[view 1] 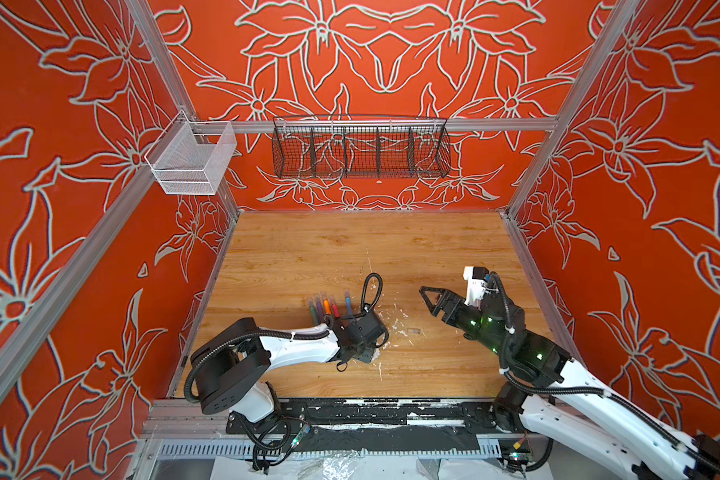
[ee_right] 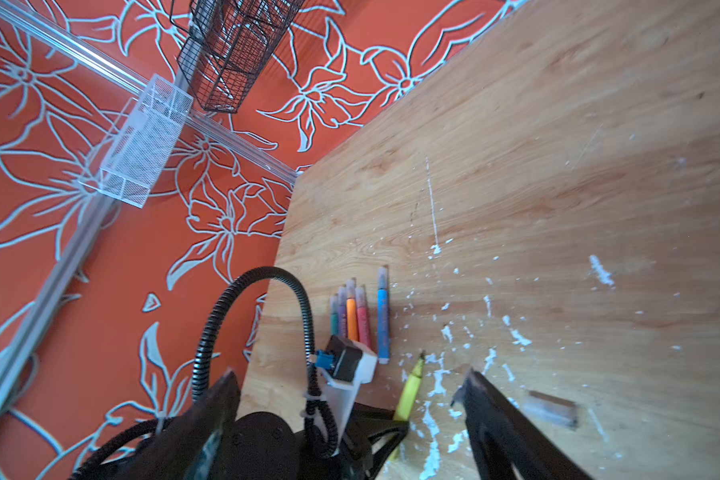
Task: Insert the pens into the pen caps
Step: 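Lift the yellow marker tip-up with the left gripper while the right gripper approaches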
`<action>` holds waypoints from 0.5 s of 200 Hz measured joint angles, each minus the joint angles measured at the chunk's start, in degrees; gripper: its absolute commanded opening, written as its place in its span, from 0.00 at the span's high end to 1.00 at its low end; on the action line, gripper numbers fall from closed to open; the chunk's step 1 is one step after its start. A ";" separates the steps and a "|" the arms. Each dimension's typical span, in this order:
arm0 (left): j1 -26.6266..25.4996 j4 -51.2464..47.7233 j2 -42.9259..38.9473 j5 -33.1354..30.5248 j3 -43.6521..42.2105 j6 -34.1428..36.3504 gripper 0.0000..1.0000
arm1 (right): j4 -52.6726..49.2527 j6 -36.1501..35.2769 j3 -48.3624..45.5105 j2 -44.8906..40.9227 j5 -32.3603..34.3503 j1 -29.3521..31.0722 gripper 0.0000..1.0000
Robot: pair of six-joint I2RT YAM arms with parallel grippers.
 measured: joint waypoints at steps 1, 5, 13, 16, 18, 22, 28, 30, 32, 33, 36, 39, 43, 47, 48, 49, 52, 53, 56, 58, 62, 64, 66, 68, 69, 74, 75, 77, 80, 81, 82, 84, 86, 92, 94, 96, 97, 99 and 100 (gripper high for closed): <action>0.00 -0.09 0.02 0.11 0.09 -0.02 1.00 | 0.02 0.11 0.00 0.04 -0.04 0.04 0.13; 0.00 -0.61 0.13 0.85 0.59 0.20 1.00 | 0.09 0.94 0.00 0.20 -0.28 0.24 0.14; 0.04 -1.92 0.33 2.05 1.64 0.66 1.00 | 0.04 2.19 0.00 0.37 -0.57 0.55 0.14; 0.04 -2.40 0.39 2.51 2.12 0.76 1.00 | 0.00 2.51 0.00 0.42 -0.57 0.61 0.13; 0.11 -2.82 0.37 2.80 2.51 1.01 1.00 | -0.07 2.80 0.00 0.44 -0.57 0.68 0.14; 0.17 -3.41 0.37 3.30 3.17 1.20 1.00 | -0.22 3.23 0.02 0.48 -0.57 0.81 0.13; 0.39 -4.00 0.13 4.20 4.15 1.77 1.00 | -0.70 3.80 0.07 0.48 -0.42 0.87 0.13; 0.48 -4.26 -0.09 4.50 4.52 1.92 1.00 | -0.87 3.89 0.09 0.46 -0.31 0.92 0.13; 0.63 -4.46 -0.28 4.85 4.90 2.16 1.00 | -1.07 4.00 0.13 0.46 -0.22 0.92 0.13; 0.70 -4.55 -0.31 4.96 4.98 2.23 1.00 | -1.20 4.02 0.15 0.46 -0.15 0.94 0.13; 0.87 -4.76 -0.59 5.33 5.44 2.40 1.00 | -1.55 4.24 0.24 0.46 0.00 0.94 0.13; 1.16 -4.98 -1.03 5.60 5.92 2.73 1.00 | -1.79 4.37 0.33 0.44 0.15 0.94 0.13; 1.51 -5.25 -1.55 6.16 6.45 3.06 1.00 | -2.21 4.55 0.44 0.42 0.28 0.94 0.13; 2.01 -5.53 -2.32 6.69 7.06 3.56 1.00 | -2.84 4.70 0.63 0.33 0.50 0.94 0.13; 2.08 -5.57 -2.45 6.75 7.15 3.61 1.00 | -2.97 4.72 0.68 0.31 0.55 0.94 0.13; 2.16 -5.62 -2.60 6.82 7.23 3.65 1.00 | -3.15 4.79 0.72 0.26 0.59 0.94 0.13; 2.58 -5.77 -3.28 7.15 7.61 3.96 1.00 | -3.45 4.83 0.81 0.11 0.68 0.94 0.13; 2.78 -5.79 -3.52 7.37 7.78 4.07 1.00 | -3.50 4.83 0.83 0.07 0.66 0.94 0.13; 3.15 -5.90 -4.24 7.61 8.11 4.39 1.00 | -3.74 4.87 0.87 -0.07 0.72 0.94 0.13; 3.37 -5.97 -4.57 7.72 8.26 4.57 1.00 | -3.82 4.92 0.87 -0.28 0.76 0.94 0.13; 3.85 -6.08 -5.38 8.15 8.66 4.92 1.00 | -3.98 4.96 0.87 -0.55 0.76 0.94 0.12; 4.15 -6.16 -5.95 8.39 8.92 5.09 1.00 | -4.13 5.01 0.87 -0.81 0.81 0.94 0.12; 4.46 -6.19 -6.40 8.59 9.14 5.25 1.00 | -4.22 5.03 0.87 -1.07 0.81 0.94 0.12; 4.63 -6.21 -6.69 8.72 9.29 5.40 1.00 | -4.35 5.03 0.87 -1.29 0.81 0.94 0.12; 4.81 -6.23 -6.99 8.87 9.44 5.46 1.00 | -4.39 5.05 0.87 -1.38 0.83 0.94 0.12; 5.46 -6.34 -7.98 9.31 9.99 5.90 1.00 | -4.50 5.07 0.85 -2.05 1.01 0.94 0.12; 5.53 -6.36 -8.09 9.35 10.05 5.97 1.00 | -4.50 5.07 0.85 -2.16 1.03 0.94 0.12; 5.79 -6.43 -8.52 9.51 10.32 6.14 1.00 | -4.59 5.05 0.85 -2.51 1.14 0.94 0.12; 6.14 -6.49 -8.98 9.77 10.60 6.36 1.00 | -4.61 5.05 0.83 -2.97 1.25 0.94 0.11; 6.21 -6.51 -9.09 9.84 10.69 6.40 1.00 | -4.61 5.05 0.83 -3.19 1.31 0.94 0.11; 6.34 -6.56 -9.31 9.88 10.82 6.47 1.00 | -4.63 5.05 0.83 -3.32 1.33 0.94 0.10; 6.49 -6.58 -9.55 9.88 10.97 6.56 1.00 | -4.70 5.03 0.83 -3.74 1.46 0.94 0.10; 6.67 -6.69 -9.86 10.05 11.19 6.67 1.00 | -4.72 5.01 0.83 -4.15 1.60 0.94 0.10; 7.10 -6.91 -10.60 10.12 11.74 7.04 1.00 | -4.87 4.94 0.81 -5.22 1.84 0.94 0.10; 7.21 -7.02 -10.82 10.21 11.91 7.15 1.00 | -4.94 4.85 0.81 -5.57 1.88 0.94 0.10; 7.26 -7.06 -10.99 10.25 12.02 7.23 1.00 | -5.01 4.76 0.79 -5.92 2.01 0.94 0.10; 7.32 -7.13 -11.19 10.25 12.13 7.32 1.00 | -5.03 4.76 0.79 -6.03 2.08 0.94 0.10; 7.37 -7.17 -11.34 10.27 12.24 7.37 1.00 | -5.05 4.79 0.76 -6.40 2.23 0.94 0.10; 7.39 -7.21 -11.39 10.29 12.26 7.41 1.00 | -5.07 4.76 0.76 -6.51 2.27 0.94 0.10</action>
